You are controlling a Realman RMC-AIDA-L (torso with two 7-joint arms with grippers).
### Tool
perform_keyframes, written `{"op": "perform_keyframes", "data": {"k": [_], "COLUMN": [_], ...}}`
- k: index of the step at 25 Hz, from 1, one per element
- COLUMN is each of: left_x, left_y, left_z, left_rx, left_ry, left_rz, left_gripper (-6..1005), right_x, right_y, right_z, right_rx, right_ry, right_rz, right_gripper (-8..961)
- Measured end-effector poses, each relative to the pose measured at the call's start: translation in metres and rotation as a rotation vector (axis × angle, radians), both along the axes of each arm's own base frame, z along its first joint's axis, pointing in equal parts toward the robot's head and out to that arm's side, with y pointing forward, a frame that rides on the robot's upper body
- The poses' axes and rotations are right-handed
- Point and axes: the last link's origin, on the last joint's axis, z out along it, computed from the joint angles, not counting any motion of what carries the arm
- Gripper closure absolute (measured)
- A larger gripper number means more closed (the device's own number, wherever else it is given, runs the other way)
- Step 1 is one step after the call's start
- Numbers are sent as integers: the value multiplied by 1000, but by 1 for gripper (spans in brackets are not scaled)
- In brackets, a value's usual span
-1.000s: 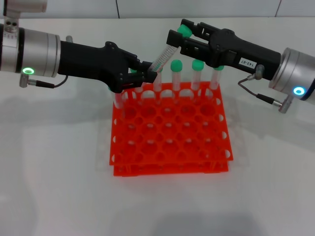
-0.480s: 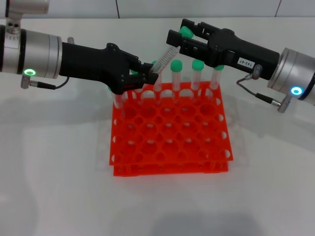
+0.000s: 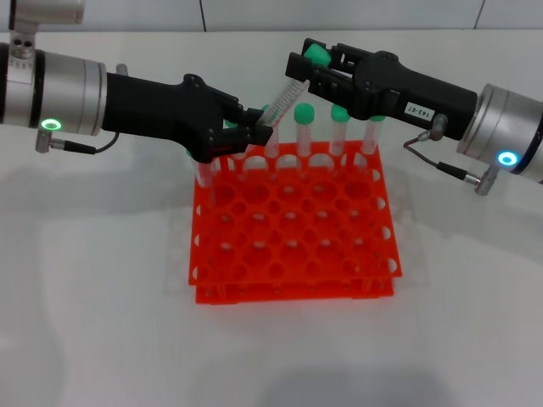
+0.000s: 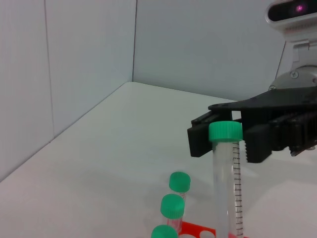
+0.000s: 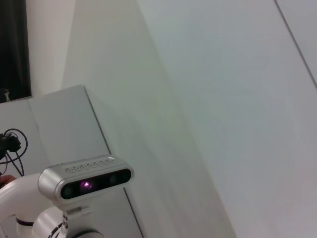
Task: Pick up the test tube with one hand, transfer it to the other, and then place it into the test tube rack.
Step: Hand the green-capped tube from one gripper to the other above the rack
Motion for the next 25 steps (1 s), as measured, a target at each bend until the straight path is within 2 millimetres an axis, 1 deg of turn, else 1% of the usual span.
{"op": "perform_keyframes", "data": {"k": [1,6,19,25], "left_x": [0,0,0,0], "left_y": [0,0,-1,0], "left_z": [0,0,-1,3], "left_rx": [0,0,-5,-15], "left_ry": [0,1,0,0], "left_rz": [0,0,1,38], "left_gripper": [728,725,717,714], "right_x": [0,0,-2,-3], "right_y": [0,0,2,2], "right_z": [0,1,1,1], "right_rx": [1,3,9,10], "right_ry": [1,2,-2,-2], "right_rz": [-1,-2,10,10], "right_gripper": [487,677,686,686]}}
